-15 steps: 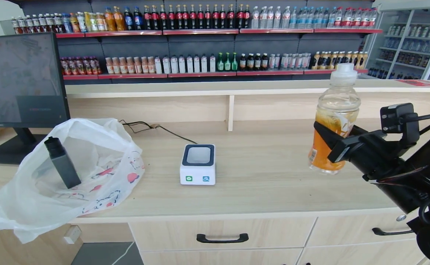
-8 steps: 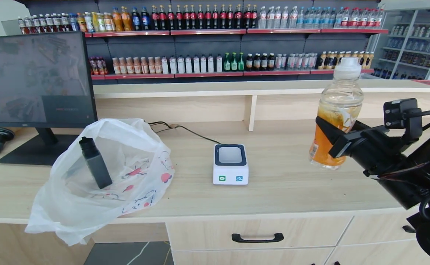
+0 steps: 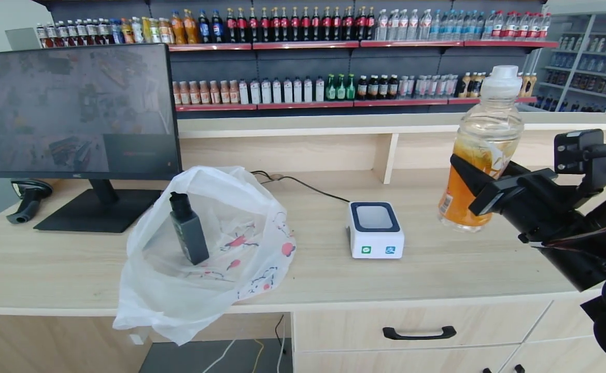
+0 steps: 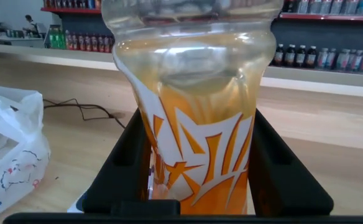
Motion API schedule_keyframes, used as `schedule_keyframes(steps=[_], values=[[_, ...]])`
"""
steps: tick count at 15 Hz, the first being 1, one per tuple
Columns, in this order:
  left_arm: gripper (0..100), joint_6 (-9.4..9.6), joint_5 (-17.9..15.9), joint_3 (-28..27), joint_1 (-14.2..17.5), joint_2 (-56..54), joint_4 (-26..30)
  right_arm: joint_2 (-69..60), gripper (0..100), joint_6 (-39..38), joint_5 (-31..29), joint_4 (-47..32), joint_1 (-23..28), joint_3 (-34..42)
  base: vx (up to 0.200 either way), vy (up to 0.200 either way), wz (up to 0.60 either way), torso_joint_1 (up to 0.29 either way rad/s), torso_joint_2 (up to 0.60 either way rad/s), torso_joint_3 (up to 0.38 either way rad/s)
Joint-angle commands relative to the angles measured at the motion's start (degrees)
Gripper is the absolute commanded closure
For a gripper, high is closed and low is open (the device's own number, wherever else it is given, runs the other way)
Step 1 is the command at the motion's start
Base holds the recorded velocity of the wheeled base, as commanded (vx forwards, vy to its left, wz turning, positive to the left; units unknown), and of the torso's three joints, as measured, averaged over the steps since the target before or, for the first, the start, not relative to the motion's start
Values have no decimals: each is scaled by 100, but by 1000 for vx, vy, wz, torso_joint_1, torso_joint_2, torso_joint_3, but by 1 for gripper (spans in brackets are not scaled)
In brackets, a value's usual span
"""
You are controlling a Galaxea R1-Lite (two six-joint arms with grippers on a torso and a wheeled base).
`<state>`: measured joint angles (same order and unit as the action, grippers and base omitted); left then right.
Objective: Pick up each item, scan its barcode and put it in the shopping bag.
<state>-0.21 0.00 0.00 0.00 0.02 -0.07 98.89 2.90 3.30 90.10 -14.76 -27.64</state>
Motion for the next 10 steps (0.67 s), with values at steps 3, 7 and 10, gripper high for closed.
schedule_keyframes(steps=[3, 7, 10], values=[[0, 47, 0, 0, 0, -2, -1, -10, 100, -123, 4, -10, -44, -251, 0, 67, 0, 1, -1, -2], [0, 56, -9, 0, -9, -2, -1, 7, 100, -193, 12, -10, -352, -313, 0, 0, 0, 0, 0, 0], [0, 73, -9, 0, -9, -2, -45, 438, 100, -18, 48, -10, -572, -1139, 0, 0, 0, 0, 0, 0]])
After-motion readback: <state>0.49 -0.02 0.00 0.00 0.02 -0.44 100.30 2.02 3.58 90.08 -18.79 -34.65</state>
